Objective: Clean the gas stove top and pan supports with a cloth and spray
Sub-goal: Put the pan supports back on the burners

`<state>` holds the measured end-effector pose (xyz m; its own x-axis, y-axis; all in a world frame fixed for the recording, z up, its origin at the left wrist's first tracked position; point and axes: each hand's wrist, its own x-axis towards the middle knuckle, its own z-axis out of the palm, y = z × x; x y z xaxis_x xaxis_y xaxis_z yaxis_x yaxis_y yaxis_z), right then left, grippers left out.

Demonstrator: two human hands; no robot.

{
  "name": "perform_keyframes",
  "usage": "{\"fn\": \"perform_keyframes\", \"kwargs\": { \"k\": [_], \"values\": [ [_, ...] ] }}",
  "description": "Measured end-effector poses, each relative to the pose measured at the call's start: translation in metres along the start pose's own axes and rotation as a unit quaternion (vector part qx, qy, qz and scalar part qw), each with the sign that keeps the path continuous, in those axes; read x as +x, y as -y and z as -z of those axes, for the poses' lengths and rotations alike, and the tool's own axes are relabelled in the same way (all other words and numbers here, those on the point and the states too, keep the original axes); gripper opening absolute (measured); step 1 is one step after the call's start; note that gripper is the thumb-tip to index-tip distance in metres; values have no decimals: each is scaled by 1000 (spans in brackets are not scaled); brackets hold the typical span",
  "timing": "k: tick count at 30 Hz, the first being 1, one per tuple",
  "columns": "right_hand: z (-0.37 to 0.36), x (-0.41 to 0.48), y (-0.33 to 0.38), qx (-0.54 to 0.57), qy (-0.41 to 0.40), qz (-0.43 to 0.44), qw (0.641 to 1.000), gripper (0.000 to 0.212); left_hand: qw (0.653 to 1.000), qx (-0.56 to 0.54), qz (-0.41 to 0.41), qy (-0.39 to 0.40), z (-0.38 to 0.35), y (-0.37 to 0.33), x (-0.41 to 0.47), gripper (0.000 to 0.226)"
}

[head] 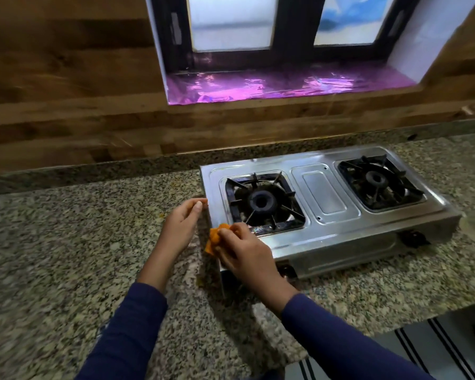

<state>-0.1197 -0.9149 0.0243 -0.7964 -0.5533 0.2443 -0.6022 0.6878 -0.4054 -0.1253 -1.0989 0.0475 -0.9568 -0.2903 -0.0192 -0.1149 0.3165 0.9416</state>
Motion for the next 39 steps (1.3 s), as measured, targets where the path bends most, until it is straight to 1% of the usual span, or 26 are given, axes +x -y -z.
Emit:
{"fn": "perform_keyframes", "kwargs": {
  "k": [3,6,8,9,11,14,16,18,20,22,24,27,30,33,36,39],
  "values": [
    [-18,35,13,-80,-15,-3,997,23,1000,-13,20,-12,7,3,-7,23],
    [-20,68,19,-120,-23,-48,991,20,999,-9,26,-22,12,9,-13,30],
    [-19,74,17,-101,-6,-69,992,19,999,-10,34,-27,15,11,-16,35],
    [-17,70,14,-86,5,-65,994,19,999,-8,34,-28,16,11,-18,33],
    [-11,51,4,-62,25,-37,997,23,999,-11,33,-31,15,11,-18,27],
    [8,8,-17,-32,46,9,998,23,998,-13,30,-45,4,9,-16,23],
    [24,-17,-32,-26,42,15,999,22,998,-9,28,-47,-9,4,-13,19],
    [41,-31,-50,-33,20,-12,999,27,999,-1,21,-43,-24,-4,-10,18],
    [56,-39,-74,-37,-7,-62,997,34,999,13,-2,-37,-44,-12,-6,17],
    [69,-45,-101,-39,-36,-116,992,37,998,45,-29,-30,-63,-20,-4,17],
    [79,-49,-130,-50,-62,-158,984,36,994,87,-60,-13,-86,-28,-1,19],
    [88,-43,-162,-69,-83,-210,972,29,983,148,-102,30,-120,-38,4,25],
    [90,-24,-183,-62,-90,-237,965,24,962,226,-140,62,-147,-44,9,38],
    [87,10,-203,-45,-47,-204,977,31,938,301,-155,74,-170,-46,13,50],
    [80,54,-219,-36,-17,-150,988,37,934,321,-132,79,-182,-39,12,53],
    [73,106,-230,-39,17,-104,994,35,932,335,-111,76,-189,-30,7,49]
  ]
}}
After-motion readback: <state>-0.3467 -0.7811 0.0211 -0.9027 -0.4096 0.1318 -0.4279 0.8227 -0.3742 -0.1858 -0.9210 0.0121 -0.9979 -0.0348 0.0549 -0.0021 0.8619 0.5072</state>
